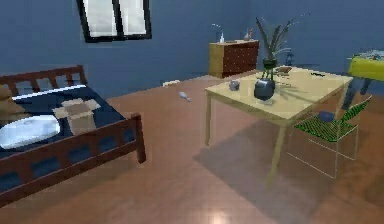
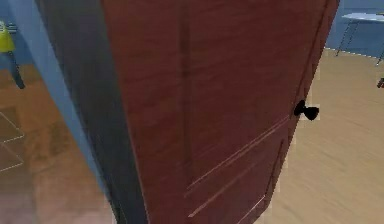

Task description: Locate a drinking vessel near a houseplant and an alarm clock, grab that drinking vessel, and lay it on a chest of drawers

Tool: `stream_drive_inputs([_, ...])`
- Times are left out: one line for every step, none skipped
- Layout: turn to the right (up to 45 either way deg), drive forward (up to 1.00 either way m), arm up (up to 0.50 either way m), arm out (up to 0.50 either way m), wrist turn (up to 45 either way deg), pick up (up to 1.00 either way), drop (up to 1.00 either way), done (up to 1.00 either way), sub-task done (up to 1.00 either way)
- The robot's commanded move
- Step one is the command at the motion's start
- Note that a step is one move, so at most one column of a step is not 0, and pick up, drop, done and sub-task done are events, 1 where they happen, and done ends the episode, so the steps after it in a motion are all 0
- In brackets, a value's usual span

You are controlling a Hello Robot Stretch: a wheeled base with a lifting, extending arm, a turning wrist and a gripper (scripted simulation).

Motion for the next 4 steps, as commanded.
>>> stream_drive_inputs([3.0,0.0,0.0,0.0,0.0,0.0,0.0,0.0,0.0])
stream_drive_inputs([0.0,0.25,0.0,0.0,0.0,0.0,0.0,0.0,0.0])
stream_drive_inputs([39.0,0.0,0.0,0.0,0.0,0.0,0.0,0.0,0.0])
stream_drive_inputs([0.0,0.8,0.0,0.0,0.0,0.0,0.0,0.0,0.0])
